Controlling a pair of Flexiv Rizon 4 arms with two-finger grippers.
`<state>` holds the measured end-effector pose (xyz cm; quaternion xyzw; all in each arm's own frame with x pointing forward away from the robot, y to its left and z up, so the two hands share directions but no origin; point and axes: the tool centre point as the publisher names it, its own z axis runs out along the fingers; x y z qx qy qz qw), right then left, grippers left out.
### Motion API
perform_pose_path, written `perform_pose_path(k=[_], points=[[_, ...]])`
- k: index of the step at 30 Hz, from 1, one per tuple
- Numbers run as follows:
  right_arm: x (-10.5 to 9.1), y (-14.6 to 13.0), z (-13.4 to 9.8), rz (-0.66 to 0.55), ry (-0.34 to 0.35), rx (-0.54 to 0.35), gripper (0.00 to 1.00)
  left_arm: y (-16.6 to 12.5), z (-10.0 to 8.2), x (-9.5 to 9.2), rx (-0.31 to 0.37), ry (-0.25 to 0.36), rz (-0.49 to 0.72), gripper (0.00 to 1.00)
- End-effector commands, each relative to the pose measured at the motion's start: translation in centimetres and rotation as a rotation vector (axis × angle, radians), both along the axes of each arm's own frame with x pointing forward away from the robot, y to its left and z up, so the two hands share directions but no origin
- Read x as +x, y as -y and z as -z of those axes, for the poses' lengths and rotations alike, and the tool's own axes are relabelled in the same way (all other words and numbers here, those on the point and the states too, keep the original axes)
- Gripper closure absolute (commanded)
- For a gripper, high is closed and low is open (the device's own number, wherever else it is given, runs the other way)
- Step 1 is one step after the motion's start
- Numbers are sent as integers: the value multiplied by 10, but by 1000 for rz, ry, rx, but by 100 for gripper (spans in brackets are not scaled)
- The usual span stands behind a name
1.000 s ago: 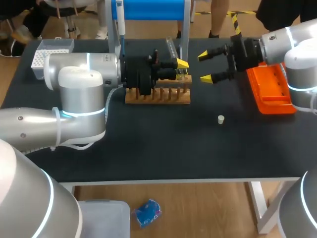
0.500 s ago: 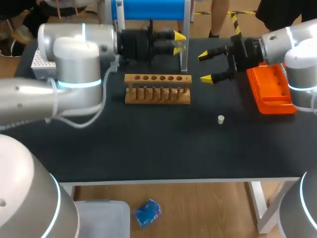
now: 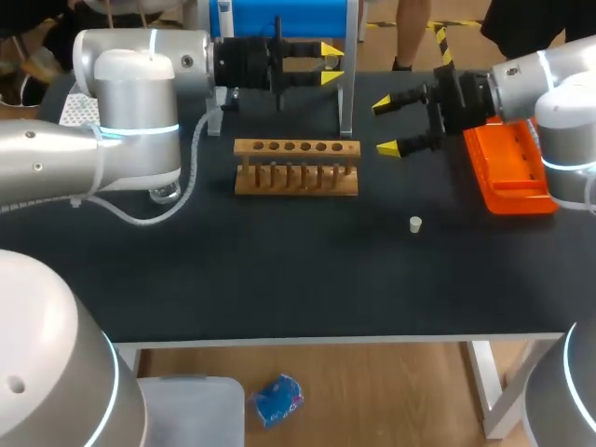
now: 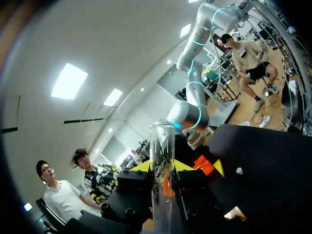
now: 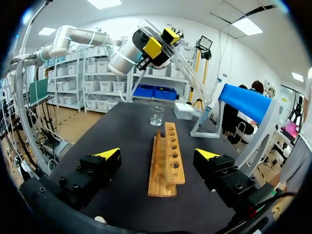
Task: Invert the test tube, pick up the pipette, mount the tip to pipette, aspirate from beaker and dispense into the tube, eject the tip, return the pipette, and cap with the stopper.
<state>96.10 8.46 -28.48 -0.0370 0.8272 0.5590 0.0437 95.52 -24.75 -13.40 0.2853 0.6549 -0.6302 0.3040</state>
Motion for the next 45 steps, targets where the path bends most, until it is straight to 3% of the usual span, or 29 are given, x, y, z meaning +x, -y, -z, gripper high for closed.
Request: perform_pose_path(k=[1,10,14,16,18,20,22,26,32,37,38,45], points=[[0,0,1,-1,1,0,0,1,0,1,0,0,4,100],[0,0,1,-1,1,0,0,2,-2,0,14,-10,1,100],[0,0,1,-1,1,0,0,3,-10,-4,49,-109,-4,100],[0,0,1,-1,1,0,0,3,-11,-6,97,-192,-14,100],[0,0,1,-1,1,0,0,5,-6,-7,110,-322,-12,100],[0,0,1,-1,1,0,0,5,-3,-7,76,-382,-16,100],[0,0,1,-1,1,0,0,5,2,-6,90,-443,-44,100],[0,0,1,-1,1,0,0,7,11,-3,25,-487,-36,100],[0,0,1,-1,1,0,0,2,41,6,-32,-624,-86,100],[0,0,1,-1,1,0,0,0,44,13,-131,-632,-102,100],[0,0,1,-1,1,0,0,-1,41,13,-114,-596,-104,100],[0,0,1,-1,1,0,0,-1,41,13,-114,-596,-104,100]])
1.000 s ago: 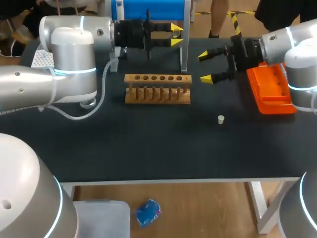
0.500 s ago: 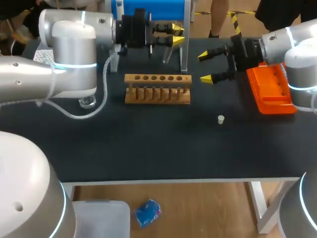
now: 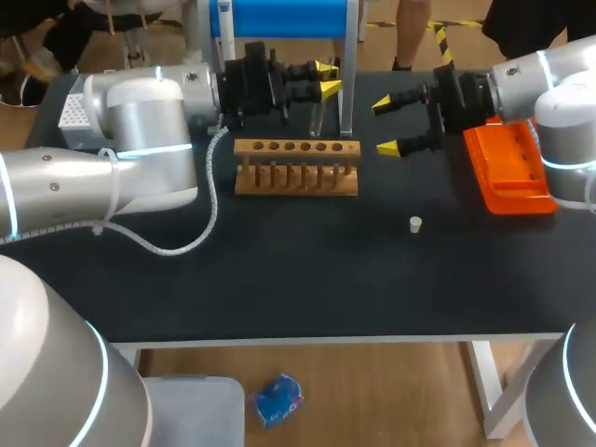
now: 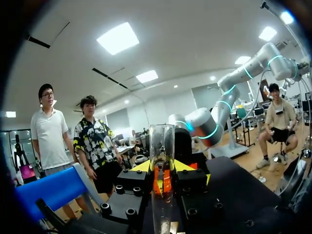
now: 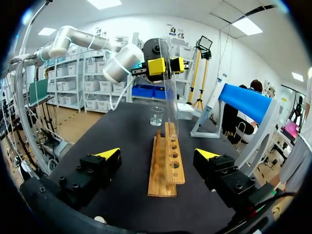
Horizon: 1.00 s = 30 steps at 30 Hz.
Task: Invert the test tube, pick up the pipette, mount the tip to pipette, aspirate from beaker and dispense into the tube, eject the tip, return the pipette, and cap with the stopper.
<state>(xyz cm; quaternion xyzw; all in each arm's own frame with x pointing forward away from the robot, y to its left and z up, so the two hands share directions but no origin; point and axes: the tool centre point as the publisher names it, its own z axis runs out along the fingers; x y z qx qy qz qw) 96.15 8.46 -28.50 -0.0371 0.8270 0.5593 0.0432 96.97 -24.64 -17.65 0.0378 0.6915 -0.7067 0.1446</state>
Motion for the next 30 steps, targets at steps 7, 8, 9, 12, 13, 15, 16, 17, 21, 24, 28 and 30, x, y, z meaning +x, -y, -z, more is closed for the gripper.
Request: perform_pose_path(k=[7,8,9,12,13,15,16,17,21,24,28,30], points=[[0,0,0,0,1,-1,0,1,-1,-2,23,-34,7,100],[0,0,0,0,1,-1,0,1,-1,-2,-1,-57,9,100],[0,0,0,0,1,-1,0,3,-1,-1,-10,-76,16,100],[0,0,0,0,1,-1,0,6,4,4,-68,-179,20,100],[0,0,0,0,1,-1,0,7,6,6,-64,-254,6,100],[0,0,0,0,1,-1,0,7,6,10,-103,-276,20,100],[0,0,0,0,1,-1,0,6,7,12,-89,-328,2,100],[0,0,0,0,1,-1,0,5,6,14,-107,-322,-2,100],[0,0,0,0,1,-1,0,0,4,22,-97,-333,-6,100],[0,0,0,0,1,-1,0,-3,7,26,-67,-343,-15,100],[0,0,0,0,1,-1,0,-8,11,30,-47,-349,-31,100],[0,0,0,0,1,-1,0,-10,13,31,-53,-333,-39,100]])
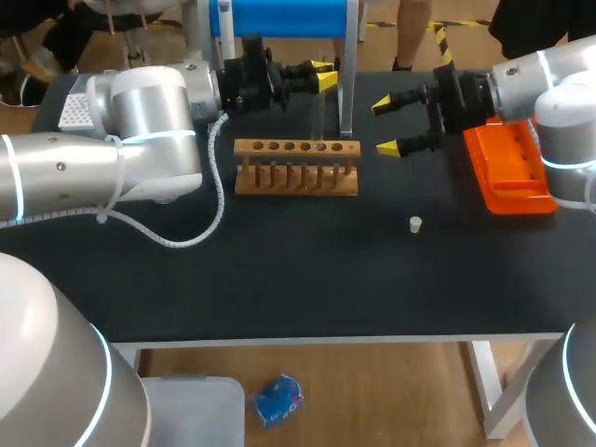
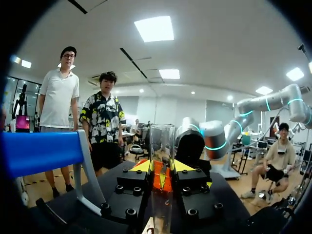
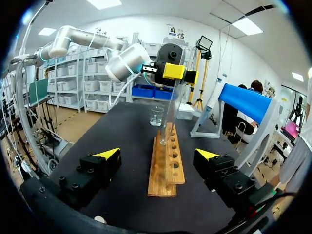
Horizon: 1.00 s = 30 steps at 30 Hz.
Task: Invert the test tube, pick up the pipette, mount the tip to pipette, aspirate from beaker and dispense into the tube, eject the tip, return the pipette, and cap with the stopper.
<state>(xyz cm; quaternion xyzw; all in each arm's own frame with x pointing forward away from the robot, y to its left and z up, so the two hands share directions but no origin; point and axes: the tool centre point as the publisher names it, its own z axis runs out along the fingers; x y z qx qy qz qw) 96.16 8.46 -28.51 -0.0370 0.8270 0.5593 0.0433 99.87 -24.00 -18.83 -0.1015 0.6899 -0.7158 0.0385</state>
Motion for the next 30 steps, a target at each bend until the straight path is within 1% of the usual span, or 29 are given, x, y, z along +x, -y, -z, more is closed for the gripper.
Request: perform_pose_path(k=[1,3,5,7,9,20,30], points=[[0,0,0,0,1,-1,0,-4,2,4,-8,12,-1,100],[0,0,0,0,1,-1,0,-4,5,5,-29,38,-5,100],[0,0,0,0,1,-1,0,-5,8,7,-35,62,-4,100],[0,0,0,0,1,-1,0,-8,11,8,-24,59,-9,100],[0,0,0,0,1,-1,0,-9,13,9,-34,87,-10,100],[0,0,0,0,1,-1,0,-11,21,12,-35,99,-6,100],[0,0,0,0,1,-1,0,-16,25,10,-27,109,-18,100]])
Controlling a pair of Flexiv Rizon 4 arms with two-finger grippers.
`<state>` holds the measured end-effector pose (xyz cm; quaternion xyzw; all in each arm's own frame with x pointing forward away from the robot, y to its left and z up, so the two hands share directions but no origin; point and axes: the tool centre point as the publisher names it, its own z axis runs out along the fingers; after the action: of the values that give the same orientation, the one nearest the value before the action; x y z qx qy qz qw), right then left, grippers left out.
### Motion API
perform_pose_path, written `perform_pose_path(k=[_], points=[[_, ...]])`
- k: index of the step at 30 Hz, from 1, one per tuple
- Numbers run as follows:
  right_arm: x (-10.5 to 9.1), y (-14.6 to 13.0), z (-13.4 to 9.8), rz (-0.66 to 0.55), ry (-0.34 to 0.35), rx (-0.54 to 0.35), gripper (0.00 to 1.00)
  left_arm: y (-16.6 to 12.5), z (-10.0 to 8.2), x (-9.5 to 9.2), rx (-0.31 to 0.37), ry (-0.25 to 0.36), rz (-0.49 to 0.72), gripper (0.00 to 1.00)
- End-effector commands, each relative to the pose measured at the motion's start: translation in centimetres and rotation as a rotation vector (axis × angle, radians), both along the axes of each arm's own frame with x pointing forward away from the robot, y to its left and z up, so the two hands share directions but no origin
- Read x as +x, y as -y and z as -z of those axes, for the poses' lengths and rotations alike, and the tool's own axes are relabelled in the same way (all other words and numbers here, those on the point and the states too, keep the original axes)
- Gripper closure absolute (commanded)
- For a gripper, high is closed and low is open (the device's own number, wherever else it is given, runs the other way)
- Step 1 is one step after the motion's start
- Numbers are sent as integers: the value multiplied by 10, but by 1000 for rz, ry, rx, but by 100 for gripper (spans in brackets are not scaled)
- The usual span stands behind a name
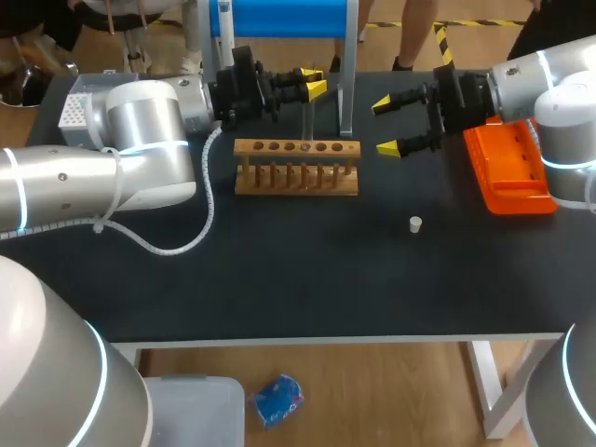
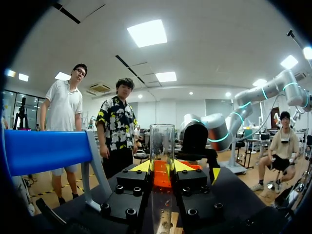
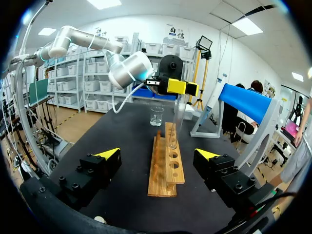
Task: Invert the test tube, pick up the pipette, mount the tip to pipette, aspirate from beaker and dispense into the tube, eject the tip, return the pipette, and cap with the stopper.
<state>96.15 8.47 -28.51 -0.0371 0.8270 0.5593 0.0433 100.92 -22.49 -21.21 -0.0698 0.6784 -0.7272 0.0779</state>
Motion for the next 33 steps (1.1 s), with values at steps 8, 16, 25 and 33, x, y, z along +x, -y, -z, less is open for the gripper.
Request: perform_pose_path(k=[8,16,25,33], points=[[0,0,0,0,1,-1,0,-2,5,-1,-6,30,-8,100],[0,0,0,0,1,-1,0,-2,13,-1,-6,28,-7,100],[0,0,0,0,1,-1,0,-2,24,2,0,41,0,100],[0,0,0,0,1,-1,0,-3,30,4,103,33,33,100]])
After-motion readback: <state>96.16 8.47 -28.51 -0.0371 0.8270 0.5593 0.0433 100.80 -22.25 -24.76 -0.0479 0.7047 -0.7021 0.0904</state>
